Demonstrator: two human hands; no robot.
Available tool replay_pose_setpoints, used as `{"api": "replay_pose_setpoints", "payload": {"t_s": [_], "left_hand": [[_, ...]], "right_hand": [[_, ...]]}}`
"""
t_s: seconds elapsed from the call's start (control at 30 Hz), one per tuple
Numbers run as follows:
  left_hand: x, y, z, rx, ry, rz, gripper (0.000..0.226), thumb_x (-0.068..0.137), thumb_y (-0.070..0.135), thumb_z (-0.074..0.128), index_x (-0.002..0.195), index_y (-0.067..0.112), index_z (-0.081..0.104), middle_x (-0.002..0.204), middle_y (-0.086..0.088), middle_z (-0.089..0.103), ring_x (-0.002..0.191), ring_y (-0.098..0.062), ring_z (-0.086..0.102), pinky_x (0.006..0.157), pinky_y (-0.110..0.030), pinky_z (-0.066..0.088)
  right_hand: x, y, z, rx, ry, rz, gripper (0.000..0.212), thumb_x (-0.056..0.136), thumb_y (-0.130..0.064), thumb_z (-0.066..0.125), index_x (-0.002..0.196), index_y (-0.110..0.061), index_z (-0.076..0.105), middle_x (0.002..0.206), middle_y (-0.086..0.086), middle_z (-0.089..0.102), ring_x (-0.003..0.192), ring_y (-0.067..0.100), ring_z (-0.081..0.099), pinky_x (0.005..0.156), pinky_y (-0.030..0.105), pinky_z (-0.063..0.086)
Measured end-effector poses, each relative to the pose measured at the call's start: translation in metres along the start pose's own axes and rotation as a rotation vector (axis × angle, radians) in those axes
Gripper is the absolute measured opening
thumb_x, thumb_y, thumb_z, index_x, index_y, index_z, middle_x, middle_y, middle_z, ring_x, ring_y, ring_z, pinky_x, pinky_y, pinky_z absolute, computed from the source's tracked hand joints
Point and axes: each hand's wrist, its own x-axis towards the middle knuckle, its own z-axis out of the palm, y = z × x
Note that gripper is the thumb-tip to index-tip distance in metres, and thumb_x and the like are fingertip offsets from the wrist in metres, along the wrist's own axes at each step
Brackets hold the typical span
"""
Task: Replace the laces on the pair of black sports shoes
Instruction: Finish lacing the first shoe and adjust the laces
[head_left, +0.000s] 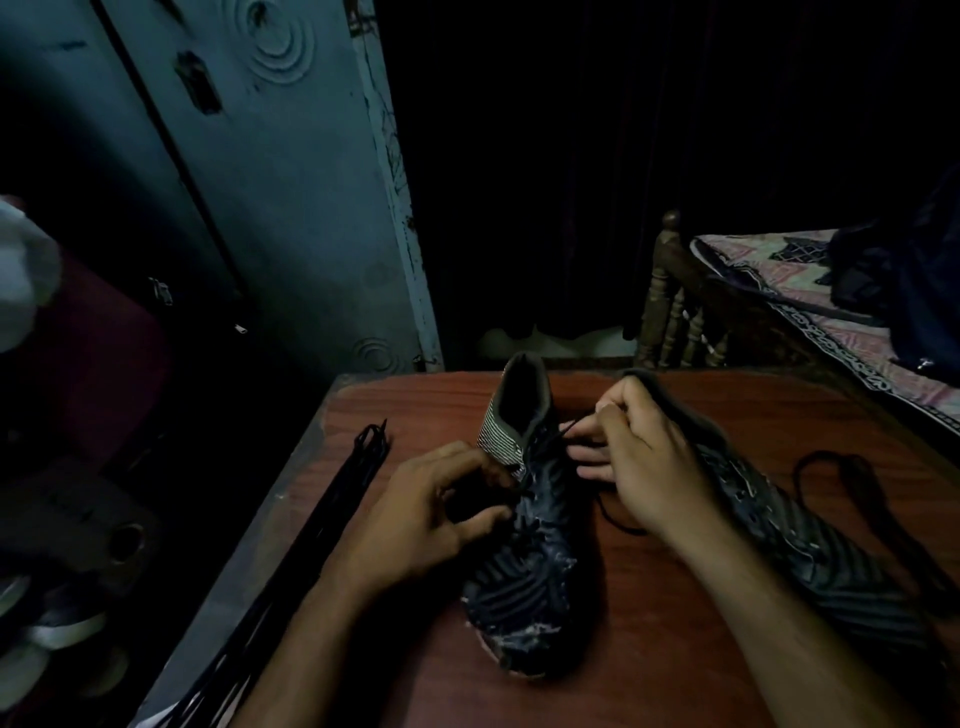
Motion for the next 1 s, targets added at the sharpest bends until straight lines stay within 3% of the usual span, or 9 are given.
{"api": "replay_pose_setpoints", "payload": {"t_s": [0.13,0.3,0.4,0.47,0.63,0.73,0.9,1.0], "left_hand": [[0.003,-0.004,0.005,0.069,0.075,-0.019,0.035,0.091,0.014,0.077,0.122,0.027,0.068,0.115,0.013,0.054,0.108,-0.012,0.062,0.09,-0.021,0.055],[0.008,-0.006,0.014,0.162,0.171,-0.025,0.005,0.095,0.02,0.073,0.099,0.022,0.072,0.1,0.011,0.063,0.09,-0.005,0.064,0.079,-0.026,0.055],[0.006,0.0,0.017,0.081,0.241,-0.151,0.01,0.103,0.024,0.06,0.093,0.025,0.062,0.088,0.013,0.065,0.079,-0.002,0.062,0.066,-0.015,0.048],[0.005,0.003,0.016,0.018,0.269,-0.195,0.013,0.105,0.03,0.052,0.095,0.023,0.056,0.084,0.013,0.065,0.07,0.001,0.059,0.061,-0.016,0.043],[0.004,0.005,0.012,0.029,0.317,-0.246,0.016,0.104,0.04,0.042,0.099,0.026,0.048,0.083,0.008,0.067,0.072,-0.007,0.064,0.065,-0.031,0.049],[0.005,0.004,0.013,0.021,0.326,-0.28,0.009,0.107,0.032,0.045,0.099,0.03,0.049,0.089,0.014,0.071,0.076,-0.004,0.068,0.069,-0.033,0.055],[0.006,0.004,0.011,0.075,0.356,-0.264,0.013,0.106,0.026,0.052,0.095,0.032,0.055,0.084,0.021,0.069,0.072,0.003,0.066,0.063,-0.019,0.05],[0.001,0.001,0.005,0.204,0.306,-0.254,0.018,0.102,0.038,0.059,0.086,0.031,0.065,0.076,0.018,0.069,0.069,0.002,0.066,0.062,-0.028,0.053]], "right_hand": [[-0.003,-0.01,0.0,0.219,0.003,0.08,0.025,0.11,-0.021,0.029,0.088,-0.018,0.041,0.099,0.011,0.075,0.091,0.027,0.074,0.071,0.042,0.062],[-0.004,-0.011,0.004,0.331,0.06,0.101,0.022,0.11,-0.022,0.028,0.093,-0.017,0.04,0.095,0.013,0.076,0.089,0.029,0.075,0.066,0.043,0.061],[-0.005,-0.011,0.005,0.333,0.086,0.091,0.019,0.11,-0.023,0.029,0.097,-0.016,0.042,0.094,0.017,0.073,0.087,0.027,0.075,0.063,0.039,0.061],[-0.005,-0.011,0.005,0.339,0.099,0.094,0.018,0.11,-0.022,0.03,0.1,-0.015,0.042,0.092,0.017,0.071,0.086,0.028,0.075,0.062,0.037,0.061],[-0.005,-0.006,0.008,0.3,0.097,0.076,0.019,0.11,-0.024,0.029,0.102,-0.014,0.042,0.089,0.015,0.071,0.085,0.026,0.075,0.063,0.038,0.06],[-0.004,-0.005,0.007,0.29,0.098,0.061,0.019,0.111,-0.025,0.03,0.103,-0.012,0.042,0.089,0.015,0.07,0.083,0.026,0.075,0.063,0.038,0.06],[-0.002,-0.005,0.006,0.257,0.099,0.037,0.018,0.109,-0.024,0.035,0.102,-0.01,0.045,0.085,0.013,0.066,0.074,0.027,0.074,0.058,0.038,0.059],[-0.001,-0.003,-0.002,-0.017,0.146,-0.106,0.02,0.104,-0.021,0.049,0.085,-0.018,0.055,0.078,0.001,0.066,0.055,0.013,0.06,0.05,0.028,0.046]]}}
